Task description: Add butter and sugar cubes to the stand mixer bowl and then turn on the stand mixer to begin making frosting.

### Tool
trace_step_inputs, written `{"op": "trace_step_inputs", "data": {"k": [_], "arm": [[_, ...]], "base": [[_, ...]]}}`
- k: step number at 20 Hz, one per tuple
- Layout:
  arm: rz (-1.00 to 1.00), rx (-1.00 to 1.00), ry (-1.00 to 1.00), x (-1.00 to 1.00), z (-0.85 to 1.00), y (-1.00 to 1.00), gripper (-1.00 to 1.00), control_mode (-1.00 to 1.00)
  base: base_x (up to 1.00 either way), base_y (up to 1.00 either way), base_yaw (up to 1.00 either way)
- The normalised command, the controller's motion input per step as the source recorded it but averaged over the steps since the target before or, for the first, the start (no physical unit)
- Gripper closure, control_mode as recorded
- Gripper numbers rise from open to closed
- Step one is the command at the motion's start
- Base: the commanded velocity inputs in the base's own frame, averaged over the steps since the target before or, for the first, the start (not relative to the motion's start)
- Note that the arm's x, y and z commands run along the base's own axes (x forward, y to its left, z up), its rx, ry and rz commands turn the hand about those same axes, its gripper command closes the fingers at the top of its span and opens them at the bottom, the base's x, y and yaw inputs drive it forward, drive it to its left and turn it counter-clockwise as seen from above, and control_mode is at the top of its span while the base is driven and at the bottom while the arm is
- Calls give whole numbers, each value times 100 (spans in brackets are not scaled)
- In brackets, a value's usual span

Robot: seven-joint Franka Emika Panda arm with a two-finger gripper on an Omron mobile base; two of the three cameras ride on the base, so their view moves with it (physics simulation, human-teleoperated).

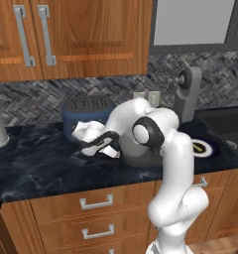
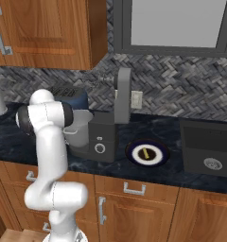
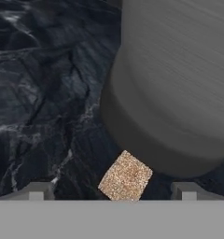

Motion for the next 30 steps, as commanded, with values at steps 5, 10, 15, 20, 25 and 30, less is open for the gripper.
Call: {"op": "trace_step_inputs", "data": {"k": [5, 10, 15, 20, 25, 30], "arm": [[-27, -2, -31, -60, -40, 0, -100, -100], [-22, -3, -41, -45, -53, 0, -100, -100], [-20, -4, -43, -45, -70, 2, -100, -100], [-21, -5, -42, -49, -82, 23, 100, -100], [-22, -3, -36, -40, -77, 19, 100, -100], [-22, -1, -40, -64, -17, 27, 100, -100]], "base": [[0, 0, 0], [0, 0, 0], [0, 0, 0], [0, 0, 0], [0, 0, 0], [0, 0, 0]]}}
